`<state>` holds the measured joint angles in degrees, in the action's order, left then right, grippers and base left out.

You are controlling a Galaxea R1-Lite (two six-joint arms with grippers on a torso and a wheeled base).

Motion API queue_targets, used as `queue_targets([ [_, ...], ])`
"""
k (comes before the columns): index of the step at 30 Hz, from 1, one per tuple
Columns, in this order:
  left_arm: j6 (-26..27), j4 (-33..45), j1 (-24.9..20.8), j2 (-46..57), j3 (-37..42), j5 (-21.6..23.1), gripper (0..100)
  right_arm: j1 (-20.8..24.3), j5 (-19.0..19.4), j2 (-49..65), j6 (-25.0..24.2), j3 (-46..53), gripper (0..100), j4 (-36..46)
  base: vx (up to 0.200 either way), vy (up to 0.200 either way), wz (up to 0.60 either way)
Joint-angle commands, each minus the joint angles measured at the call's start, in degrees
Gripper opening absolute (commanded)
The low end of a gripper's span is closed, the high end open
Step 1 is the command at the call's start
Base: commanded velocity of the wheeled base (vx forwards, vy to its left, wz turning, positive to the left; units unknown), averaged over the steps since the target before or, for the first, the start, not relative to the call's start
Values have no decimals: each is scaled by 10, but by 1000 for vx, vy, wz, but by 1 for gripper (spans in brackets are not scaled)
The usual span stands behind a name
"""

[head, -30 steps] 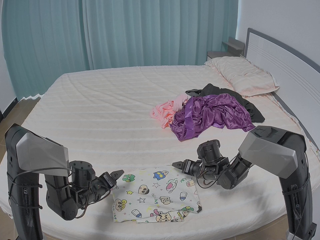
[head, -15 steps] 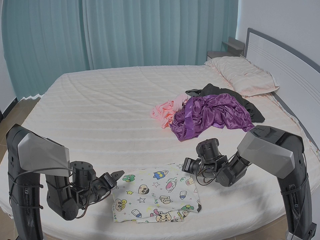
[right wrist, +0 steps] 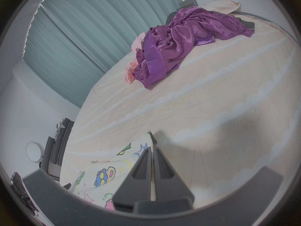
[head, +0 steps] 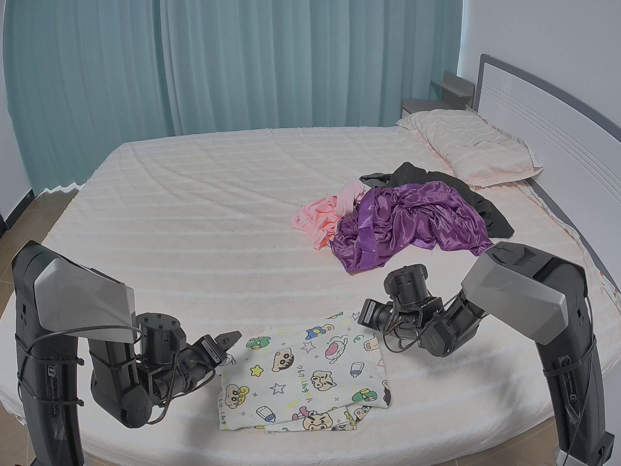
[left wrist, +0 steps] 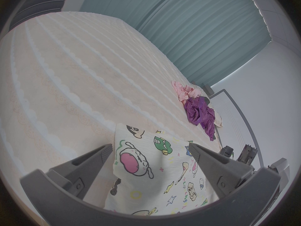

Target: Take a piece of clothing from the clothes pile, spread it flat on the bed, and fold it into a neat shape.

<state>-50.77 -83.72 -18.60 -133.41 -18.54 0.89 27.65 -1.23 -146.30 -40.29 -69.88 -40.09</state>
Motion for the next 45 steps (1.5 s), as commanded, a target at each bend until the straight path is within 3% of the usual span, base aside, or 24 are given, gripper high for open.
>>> queue_targets([
  [1,0,0,1,-1,0,0,100,-2,0,-5,0,-4,0,0,0,0,0],
  [12,0,0,0,-1,0,0,100,-8,-1,-4,0,1,0,2,0,0,0],
  [19,3,1,-14,-2,2,-5,100,-19,-30,20,-1,16,0,-5,0,0,0],
  [25,-3,1,-71,-5,-18,-29,100,-31,-42,78,-6,71,0,-17,0,0,0],
  [27,-17,1,-93,-20,-34,-61,100,-30,-54,107,-5,110,0,-46,0,0,0],
  [32,-14,1,-102,-57,-56,-98,100,-22,-59,157,-4,187,0,-90,0,0,0],
  [37,-13,1,-107,-61,-52,-101,100,-13,-59,186,-4,240,0,-116,0,0,0],
  [40,32,1,-115,-80,-41,-122,100,-11,-59,202,-4,273,0,-135,0,0,0],
  [45,42,1,-119,-84,-38,-129,100,-10,-60,217,-4,283,0,-134,0,0,0],
])
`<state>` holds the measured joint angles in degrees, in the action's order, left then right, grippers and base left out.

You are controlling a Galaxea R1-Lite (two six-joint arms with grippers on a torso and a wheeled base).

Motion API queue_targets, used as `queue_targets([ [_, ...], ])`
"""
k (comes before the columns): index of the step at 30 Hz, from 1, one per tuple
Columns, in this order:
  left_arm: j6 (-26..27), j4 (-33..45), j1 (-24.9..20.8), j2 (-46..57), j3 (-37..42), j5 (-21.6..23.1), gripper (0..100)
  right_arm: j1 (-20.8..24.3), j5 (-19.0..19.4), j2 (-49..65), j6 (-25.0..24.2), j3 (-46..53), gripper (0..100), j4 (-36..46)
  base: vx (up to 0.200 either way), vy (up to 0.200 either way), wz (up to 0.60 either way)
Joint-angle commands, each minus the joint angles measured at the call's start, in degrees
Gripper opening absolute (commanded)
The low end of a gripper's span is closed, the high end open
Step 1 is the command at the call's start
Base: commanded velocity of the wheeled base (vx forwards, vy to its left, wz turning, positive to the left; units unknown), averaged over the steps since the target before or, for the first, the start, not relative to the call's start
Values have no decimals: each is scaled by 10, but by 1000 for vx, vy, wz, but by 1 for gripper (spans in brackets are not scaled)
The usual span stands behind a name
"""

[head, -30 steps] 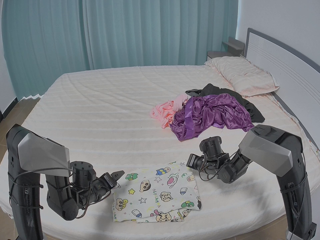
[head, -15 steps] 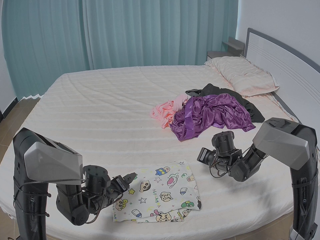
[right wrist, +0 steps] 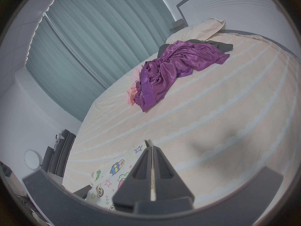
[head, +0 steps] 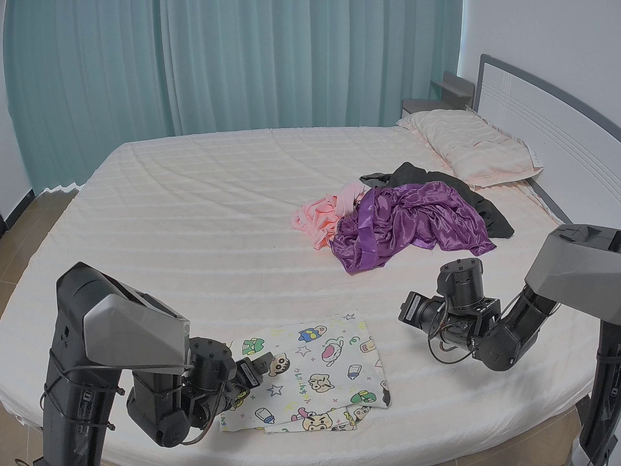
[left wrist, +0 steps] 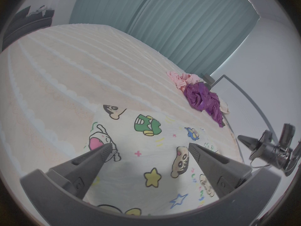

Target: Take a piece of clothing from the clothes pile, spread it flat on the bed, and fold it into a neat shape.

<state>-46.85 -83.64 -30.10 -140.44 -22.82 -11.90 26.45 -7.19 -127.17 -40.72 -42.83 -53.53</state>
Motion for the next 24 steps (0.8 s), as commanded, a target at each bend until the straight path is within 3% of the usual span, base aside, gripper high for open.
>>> queue_targets([
  [1,4,1,-4,-14,6,-1,100,2,0,29,1,14,0,0,0,0,0],
  [7,8,-8,-3,-10,-1,-7,100,8,-2,69,1,29,0,5,0,0,0],
  [11,2,-57,7,46,15,-7,100,7,-4,129,2,50,0,7,0,0,0],
  [14,6,-62,15,106,31,-8,100,9,-38,185,9,74,0,6,0,0,0],
  [18,18,-59,45,212,52,-8,100,9,-75,280,44,120,0,6,0,0,0],
  [24,101,-60,74,375,114,-15,100,18,-84,465,125,245,0,6,0,0,0],
])
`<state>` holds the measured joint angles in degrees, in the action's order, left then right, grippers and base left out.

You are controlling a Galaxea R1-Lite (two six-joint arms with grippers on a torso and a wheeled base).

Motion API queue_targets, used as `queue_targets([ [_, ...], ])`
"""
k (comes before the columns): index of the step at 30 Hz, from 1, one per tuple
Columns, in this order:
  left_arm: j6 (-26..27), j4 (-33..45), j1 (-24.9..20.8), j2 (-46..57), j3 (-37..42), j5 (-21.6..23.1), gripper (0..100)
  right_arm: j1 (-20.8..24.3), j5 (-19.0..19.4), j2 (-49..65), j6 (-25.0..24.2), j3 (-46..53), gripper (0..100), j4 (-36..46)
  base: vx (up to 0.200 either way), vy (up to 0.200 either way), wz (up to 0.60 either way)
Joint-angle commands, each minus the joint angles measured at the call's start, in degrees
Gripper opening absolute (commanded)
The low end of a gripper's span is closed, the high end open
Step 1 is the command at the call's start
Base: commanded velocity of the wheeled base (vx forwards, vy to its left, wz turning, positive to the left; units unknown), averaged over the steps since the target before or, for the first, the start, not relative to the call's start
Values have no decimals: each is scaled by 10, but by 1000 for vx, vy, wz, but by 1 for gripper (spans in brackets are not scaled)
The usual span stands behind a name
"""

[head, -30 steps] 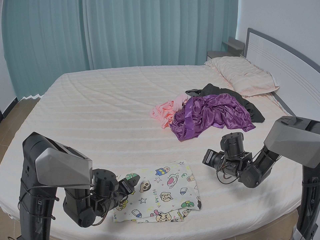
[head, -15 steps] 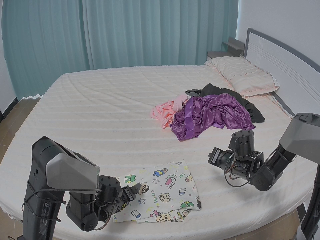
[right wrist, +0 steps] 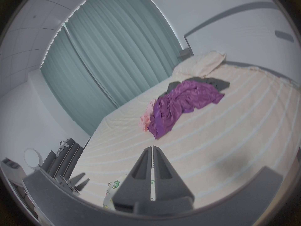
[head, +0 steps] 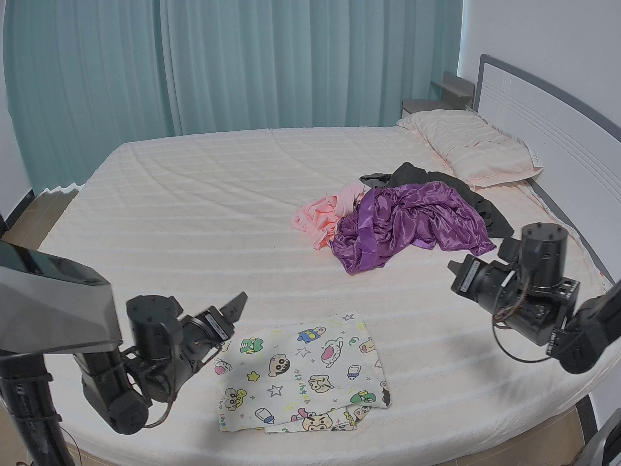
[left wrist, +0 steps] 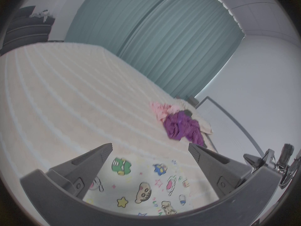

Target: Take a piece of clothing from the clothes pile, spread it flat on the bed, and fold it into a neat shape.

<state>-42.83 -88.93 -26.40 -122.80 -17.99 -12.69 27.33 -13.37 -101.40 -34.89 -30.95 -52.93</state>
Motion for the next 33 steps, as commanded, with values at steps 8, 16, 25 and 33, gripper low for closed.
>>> queue_targets([
  [8,192,72,38,436,96,-23,100,13,-52,458,139,301,0,7,0,0,0],
  [16,280,190,38,599,108,-66,100,-25,-80,682,180,310,0,219,0,0,0],
  [25,305,438,37,840,149,-84,100,-175,-28,896,286,310,0,400,0,0,0],
  [33,381,672,43,1063,144,-90,100,-272,52,1013,385,301,0,513,0,0,0],
])
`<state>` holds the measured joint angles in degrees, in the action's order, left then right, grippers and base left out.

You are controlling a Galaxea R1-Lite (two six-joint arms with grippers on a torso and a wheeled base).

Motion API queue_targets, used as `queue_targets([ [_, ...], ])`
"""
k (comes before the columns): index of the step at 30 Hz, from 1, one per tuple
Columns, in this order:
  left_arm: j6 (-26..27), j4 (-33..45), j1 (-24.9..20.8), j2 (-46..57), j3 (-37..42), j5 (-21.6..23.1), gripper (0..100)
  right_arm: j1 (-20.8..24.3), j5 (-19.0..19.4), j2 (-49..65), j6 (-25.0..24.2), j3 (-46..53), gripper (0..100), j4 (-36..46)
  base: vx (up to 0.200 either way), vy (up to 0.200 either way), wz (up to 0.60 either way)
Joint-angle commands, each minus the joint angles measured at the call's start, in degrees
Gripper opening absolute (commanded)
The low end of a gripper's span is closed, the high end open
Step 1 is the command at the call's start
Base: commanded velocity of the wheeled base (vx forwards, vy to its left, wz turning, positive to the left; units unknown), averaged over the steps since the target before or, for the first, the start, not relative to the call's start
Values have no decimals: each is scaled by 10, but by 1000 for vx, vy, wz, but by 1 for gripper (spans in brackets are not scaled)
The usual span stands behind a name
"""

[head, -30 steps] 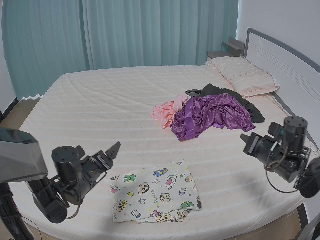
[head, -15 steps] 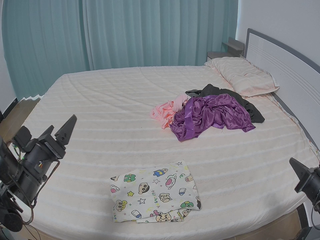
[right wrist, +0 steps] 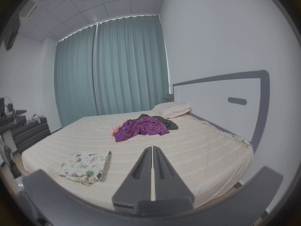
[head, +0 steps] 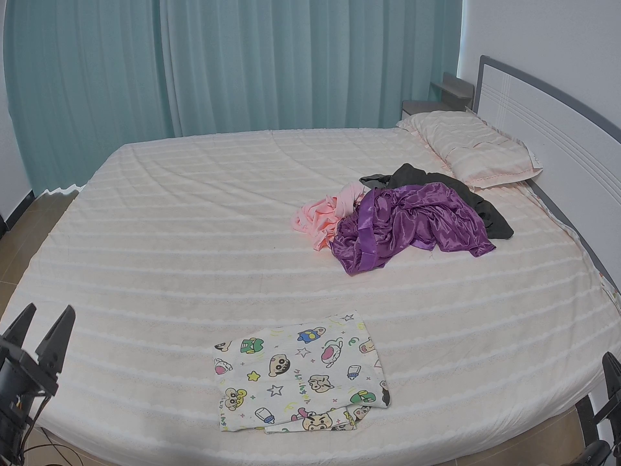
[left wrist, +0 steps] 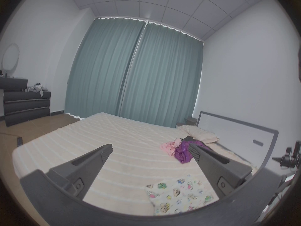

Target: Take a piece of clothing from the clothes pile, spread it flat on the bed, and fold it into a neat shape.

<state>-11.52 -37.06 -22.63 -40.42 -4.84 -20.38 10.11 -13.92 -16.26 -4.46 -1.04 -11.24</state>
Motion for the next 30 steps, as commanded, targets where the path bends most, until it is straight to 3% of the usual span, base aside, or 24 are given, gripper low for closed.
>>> queue_targets([
  [1,101,187,7,277,11,-20,100,-98,50,163,90,0,0,100,0,0,0],
  [5,157,233,18,346,12,-38,100,-98,38,163,96,-2,0,102,0,0,0],
  [10,157,266,61,369,11,-39,100,-100,36,156,103,-2,0,103,0,0,0],
  [18,129,288,68,361,2,-78,100,-118,18,122,104,-5,0,108,0,0,0],
  [23,132,315,183,330,-49,-62,100,-138,14,92,104,-5,0,109,0,0,0],
  [25,135,316,204,323,-51,-35,100,-143,14,85,104,-5,0,108,0,0,0],
  [30,136,357,236,359,-24,-31,100,-170,-11,97,104,-5,0,108,0,0,0],
])
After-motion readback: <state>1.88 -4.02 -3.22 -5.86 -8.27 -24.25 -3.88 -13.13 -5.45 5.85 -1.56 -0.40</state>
